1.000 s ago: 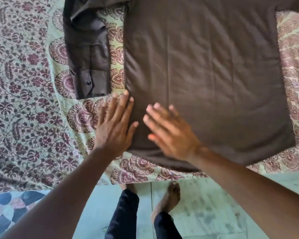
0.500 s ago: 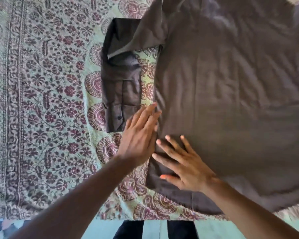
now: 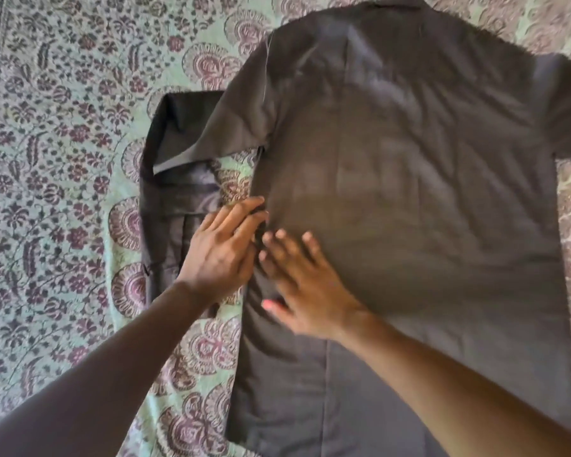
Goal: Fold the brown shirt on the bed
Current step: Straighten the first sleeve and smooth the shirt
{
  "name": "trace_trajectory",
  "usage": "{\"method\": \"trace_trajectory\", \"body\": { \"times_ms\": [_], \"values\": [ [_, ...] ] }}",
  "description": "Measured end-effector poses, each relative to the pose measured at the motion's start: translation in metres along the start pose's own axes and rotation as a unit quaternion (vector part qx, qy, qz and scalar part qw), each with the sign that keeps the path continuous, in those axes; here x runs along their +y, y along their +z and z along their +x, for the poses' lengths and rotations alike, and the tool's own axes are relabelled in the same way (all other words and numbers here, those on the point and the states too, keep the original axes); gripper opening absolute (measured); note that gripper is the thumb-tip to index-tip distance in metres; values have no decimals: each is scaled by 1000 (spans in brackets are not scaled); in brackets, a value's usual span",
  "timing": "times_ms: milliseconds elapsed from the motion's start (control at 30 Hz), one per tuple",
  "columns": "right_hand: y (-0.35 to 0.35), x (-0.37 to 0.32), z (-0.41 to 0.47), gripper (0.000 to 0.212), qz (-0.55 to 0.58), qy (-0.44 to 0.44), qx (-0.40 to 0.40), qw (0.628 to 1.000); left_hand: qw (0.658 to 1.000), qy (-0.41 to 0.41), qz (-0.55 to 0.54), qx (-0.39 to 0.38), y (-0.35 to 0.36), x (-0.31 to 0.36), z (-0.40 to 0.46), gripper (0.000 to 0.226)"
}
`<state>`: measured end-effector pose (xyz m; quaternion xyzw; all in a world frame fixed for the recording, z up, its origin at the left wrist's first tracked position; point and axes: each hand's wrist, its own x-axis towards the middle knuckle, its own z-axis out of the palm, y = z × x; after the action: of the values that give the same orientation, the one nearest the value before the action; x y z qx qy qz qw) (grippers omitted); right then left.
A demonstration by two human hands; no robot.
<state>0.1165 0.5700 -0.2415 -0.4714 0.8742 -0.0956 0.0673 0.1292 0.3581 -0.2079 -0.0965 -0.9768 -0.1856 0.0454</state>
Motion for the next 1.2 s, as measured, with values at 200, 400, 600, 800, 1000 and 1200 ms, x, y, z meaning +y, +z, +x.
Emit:
{"method": "trace_trajectory", "body": {
  "times_ms": [200, 400, 600, 800, 1000, 1200],
  "values": [
    [-12, 38, 26, 45, 94, 26, 158, 983, 990, -45, 126, -44, 21, -30, 76, 58],
    [-33, 137, 136, 67, 16, 282, 107, 953, 991, -80, 103, -14, 32, -37, 73, 62],
    [-26, 147, 170, 51, -7, 31, 109, 994, 991, -88, 88, -50, 28, -38, 78, 64],
    [-61, 198, 240, 29, 29, 142, 263, 954, 989, -92, 100, -62, 29, -40, 81, 69],
    [-119, 238, 330, 50, 116, 122, -35, 985, 989, -93, 96, -66, 28, -42, 82, 68],
    [-119, 239, 350, 13, 105, 110, 16, 988, 989, -94, 86, -71, 29, -44, 82, 69]
  ]
}}
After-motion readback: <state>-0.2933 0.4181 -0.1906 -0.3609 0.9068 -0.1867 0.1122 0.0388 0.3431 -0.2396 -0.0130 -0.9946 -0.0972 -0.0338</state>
